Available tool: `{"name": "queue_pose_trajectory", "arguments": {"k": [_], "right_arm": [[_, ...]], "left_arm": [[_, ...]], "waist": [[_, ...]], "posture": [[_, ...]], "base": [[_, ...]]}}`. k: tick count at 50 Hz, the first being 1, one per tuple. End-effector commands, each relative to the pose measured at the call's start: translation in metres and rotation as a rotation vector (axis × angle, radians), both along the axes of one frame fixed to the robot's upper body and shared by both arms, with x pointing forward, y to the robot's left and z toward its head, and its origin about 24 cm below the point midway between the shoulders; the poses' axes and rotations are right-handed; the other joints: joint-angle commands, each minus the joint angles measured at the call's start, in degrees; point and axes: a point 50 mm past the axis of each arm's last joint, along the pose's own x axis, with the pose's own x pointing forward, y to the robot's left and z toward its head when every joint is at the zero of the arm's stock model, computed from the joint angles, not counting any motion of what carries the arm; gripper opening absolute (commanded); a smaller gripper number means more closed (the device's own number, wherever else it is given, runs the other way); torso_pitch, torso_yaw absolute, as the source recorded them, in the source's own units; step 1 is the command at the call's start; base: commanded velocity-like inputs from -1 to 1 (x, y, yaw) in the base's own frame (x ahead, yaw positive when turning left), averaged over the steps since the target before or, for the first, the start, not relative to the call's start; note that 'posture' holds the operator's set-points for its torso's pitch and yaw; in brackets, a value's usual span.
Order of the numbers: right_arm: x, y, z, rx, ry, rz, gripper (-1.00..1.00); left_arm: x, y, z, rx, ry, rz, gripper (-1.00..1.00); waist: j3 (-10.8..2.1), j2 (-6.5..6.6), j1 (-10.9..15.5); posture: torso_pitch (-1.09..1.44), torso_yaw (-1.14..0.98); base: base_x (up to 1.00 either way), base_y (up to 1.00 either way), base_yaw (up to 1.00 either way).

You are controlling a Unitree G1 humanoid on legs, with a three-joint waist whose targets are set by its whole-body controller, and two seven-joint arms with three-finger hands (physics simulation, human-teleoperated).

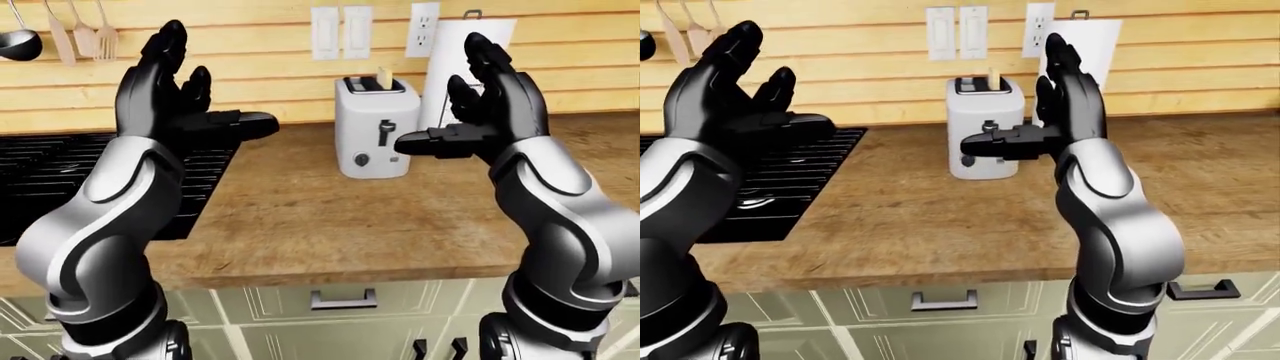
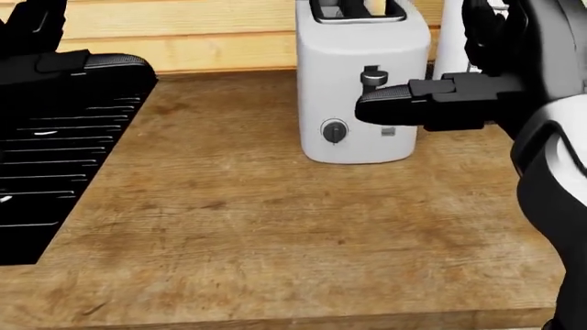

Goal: Push down the lever of the toaster to turn it on.

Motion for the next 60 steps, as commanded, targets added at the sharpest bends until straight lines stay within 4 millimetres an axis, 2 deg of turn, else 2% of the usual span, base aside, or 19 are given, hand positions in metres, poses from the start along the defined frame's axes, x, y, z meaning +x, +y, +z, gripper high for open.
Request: {"name": "queue_pose_trajectory", "arguments": {"k": [1,8,17,27,43,60], "right_arm": [[-0.003,0.002,0.017,0.003,-0.086,0.002,1.00],[0.012,0.017,0.028,-0.030,-0.077,0.026,1.00],[0.022,0.039,0.026,-0.065,-0.057,0.064,1.00],[0.024,0.056,0.012,-0.087,-0.022,0.100,1.00],[0.027,0.063,-0.017,-0.081,0.039,0.101,1.00],[0.036,0.070,-0.030,-0.085,0.071,0.115,1.00]], "left_arm": [[-0.005,0.001,0.015,-0.009,-0.073,0.003,1.00],[-0.006,0.002,0.018,-0.013,-0.073,0.006,1.00],[-0.006,0.003,0.018,-0.012,-0.089,0.010,1.00],[-0.005,0.005,0.019,-0.015,-0.093,0.026,1.00],[-0.005,0.006,0.018,-0.013,-0.086,0.034,1.00],[-0.005,0.006,0.019,-0.017,-0.089,0.033,1.00]], "waist": [[-0.67,-0.06,0.04],[-0.80,0.18,-0.10],[-0.84,0.24,-0.05],[-0.82,0.41,0.09],[-0.93,0.70,0.01],[-1.01,1.02,-0.15]], "posture": [[-0.38,0.00],[-0.38,0.00],[-0.38,0.00],[-0.38,0.00],[-0.38,0.00],[-0.38,0.00]], "base": [[0.00,0.00,0.00],[0.00,0.00,0.00],[0.00,0.00,0.00],[0.00,0.00,0.00],[0.00,0.00,0.00],[0.00,0.00,0.00]]}}
